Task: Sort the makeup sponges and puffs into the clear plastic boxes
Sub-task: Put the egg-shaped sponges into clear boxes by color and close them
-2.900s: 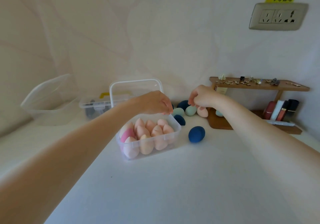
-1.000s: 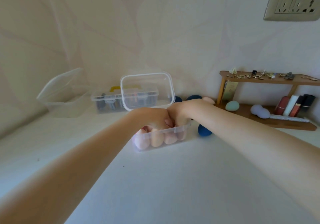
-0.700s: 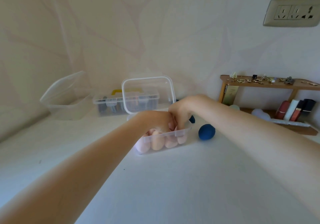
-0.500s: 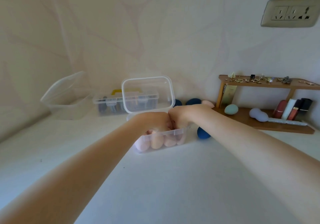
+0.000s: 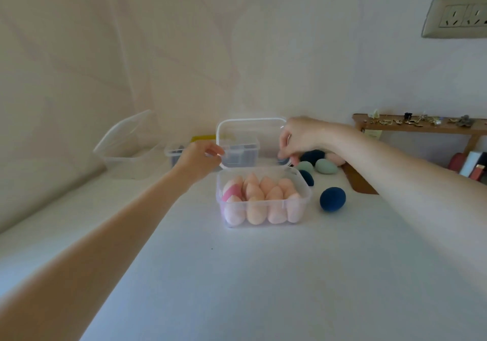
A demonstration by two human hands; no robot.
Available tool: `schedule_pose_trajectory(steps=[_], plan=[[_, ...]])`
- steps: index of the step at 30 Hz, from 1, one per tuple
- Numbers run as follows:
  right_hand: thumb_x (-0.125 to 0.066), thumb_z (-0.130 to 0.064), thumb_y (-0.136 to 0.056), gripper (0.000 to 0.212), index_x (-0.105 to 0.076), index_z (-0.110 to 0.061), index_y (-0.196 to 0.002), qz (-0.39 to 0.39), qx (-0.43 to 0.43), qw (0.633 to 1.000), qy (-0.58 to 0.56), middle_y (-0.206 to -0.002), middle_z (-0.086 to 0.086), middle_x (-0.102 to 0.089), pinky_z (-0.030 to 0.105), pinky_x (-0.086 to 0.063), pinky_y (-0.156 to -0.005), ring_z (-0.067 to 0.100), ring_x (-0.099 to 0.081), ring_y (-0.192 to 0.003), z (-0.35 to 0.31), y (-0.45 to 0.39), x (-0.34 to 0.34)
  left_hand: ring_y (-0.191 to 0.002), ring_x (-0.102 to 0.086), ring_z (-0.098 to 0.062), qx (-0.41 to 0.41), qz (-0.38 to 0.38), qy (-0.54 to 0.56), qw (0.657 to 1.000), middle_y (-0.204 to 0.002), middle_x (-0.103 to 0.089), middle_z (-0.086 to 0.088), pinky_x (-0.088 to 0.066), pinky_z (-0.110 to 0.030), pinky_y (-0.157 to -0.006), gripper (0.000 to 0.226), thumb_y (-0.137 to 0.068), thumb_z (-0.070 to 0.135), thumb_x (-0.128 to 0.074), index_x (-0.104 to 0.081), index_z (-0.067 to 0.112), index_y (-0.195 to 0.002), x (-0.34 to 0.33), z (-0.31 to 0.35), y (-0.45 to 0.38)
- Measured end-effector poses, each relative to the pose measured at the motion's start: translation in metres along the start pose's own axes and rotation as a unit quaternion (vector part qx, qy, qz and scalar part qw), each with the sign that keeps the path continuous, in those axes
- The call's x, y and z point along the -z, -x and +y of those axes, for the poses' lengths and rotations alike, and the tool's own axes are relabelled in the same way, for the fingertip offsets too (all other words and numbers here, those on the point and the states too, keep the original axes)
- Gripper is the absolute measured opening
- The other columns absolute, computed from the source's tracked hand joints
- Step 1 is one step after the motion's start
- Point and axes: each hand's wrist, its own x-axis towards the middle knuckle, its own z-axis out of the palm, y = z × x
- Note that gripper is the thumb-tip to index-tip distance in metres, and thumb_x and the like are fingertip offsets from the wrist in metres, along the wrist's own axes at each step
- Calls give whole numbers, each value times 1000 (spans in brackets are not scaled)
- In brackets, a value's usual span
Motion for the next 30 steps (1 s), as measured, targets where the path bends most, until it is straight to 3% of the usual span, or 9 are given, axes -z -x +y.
schedule_pose_trajectory(steps=[3,7,10,12,17,21,25,28,30], plan=[[-54,-5,-83,16,-66,-3,-93,197,-56,977,-54,-97,14,-68,38,-51,-82,29,-63,-96,15,-11,-11,-80,-47,-18,50,16,7,999,-76,-51,-2,-42,-25,-68,26,-86,5,-54,-51,18,-65,-9,-10,-8],[-56,-9,-86,54,-35,-4,-136,148,-146,956,-208,-124,14,-51,35,-47,-83,29,-53,-104,24,-20,-37,-65,-50,-15,94,46,100,989,-76,-54,-5,-44,-22,-65,12,-87,8,-50,-56,12,-77,-22,-1,-15],[-54,-16,-88,52,-32,-7,-133,197,-136,913,-329,-101,8,-57,36,-52,-83,21,-59,-84,21,-26,-44,-93,-62,-27,116,86,184,972,-103,-61,-13,-55,-38,-83,15,-84,16,-51,-54,11,-98,-27,6,-21],[-51,-33,-92,53,-29,-11,-136,224,-124,898,-358,-116,9,-55,39,-49,-92,25,-59,-98,18,-25,-42,-102,-62,-30,123,79,217,965,-115,-59,-14,-55,-42,-84,25,-86,24,-48,-48,12,-108,-24,10,-20],[-25,-60,-93,60,-35,-20,-137,227,-90,873,-423,-135,6,-48,36,-33,-89,25,-46,-121,10,-7,-29,-79,-57,-16,88,0,272,958,-89,-60,0,-48,-29,-71,40,-98,49,-23,-52,22,-107,-9,15,-7],[-28,-37,-99,46,-58,-2,-100,296,-87,879,-364,-96,5,-60,28,-35,-73,19,-52,-83,5,18,-20,-83,-54,-9,32,37,268,962,-83,-63,8,-35,-28,-86,57,-99,47,-18,-64,19,-81,13,17,7],[-57,-20,-86,22,-69,-3,-90,145,-29,980,-130,-92,14,-68,26,-43,-66,25,-59,-81,7,47,-28,-84,-58,-11,-69,-48,85,993,-78,-70,6,-44,-18,-79,28,-80,40,-58,-68,27,-57,24,22,41],[-68,-34,-74,6,-65,-29,-71,38,-31,999,4,-94,-3,-69,38,-53,-86,23,-65,-95,6,62,-41,-98,-61,-18,-161,-139,-225,951,-101,-67,1,-48,-32,-93,20,-77,44,-66,-71,25,-77,14,12,56],[-73,-40,-73,15,-66,-31,-82,36,-19,999,13,-101,-7,-64,34,-49,-88,19,-61,-102,0,72,-45,-99,-58,-17,-185,-132,-267,936,-106,-63,4,-46,-30,-91,20,-79,38,-68,-71,21,-90,10,12,65]])
